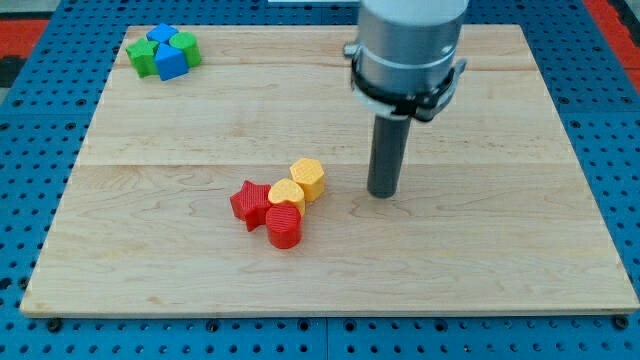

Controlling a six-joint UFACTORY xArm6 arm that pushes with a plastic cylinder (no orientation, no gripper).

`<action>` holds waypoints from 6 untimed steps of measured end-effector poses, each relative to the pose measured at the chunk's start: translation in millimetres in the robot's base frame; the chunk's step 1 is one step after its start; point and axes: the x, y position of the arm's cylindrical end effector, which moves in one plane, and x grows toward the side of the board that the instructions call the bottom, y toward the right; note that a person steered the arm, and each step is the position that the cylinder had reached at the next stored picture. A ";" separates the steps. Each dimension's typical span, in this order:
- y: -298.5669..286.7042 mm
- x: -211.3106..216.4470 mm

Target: Move the yellow hexagon into the red star

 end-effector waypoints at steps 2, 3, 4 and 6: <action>-59.2 -4.5; -74.0 -24.7; -89.7 -31.9; -106.3 -30.6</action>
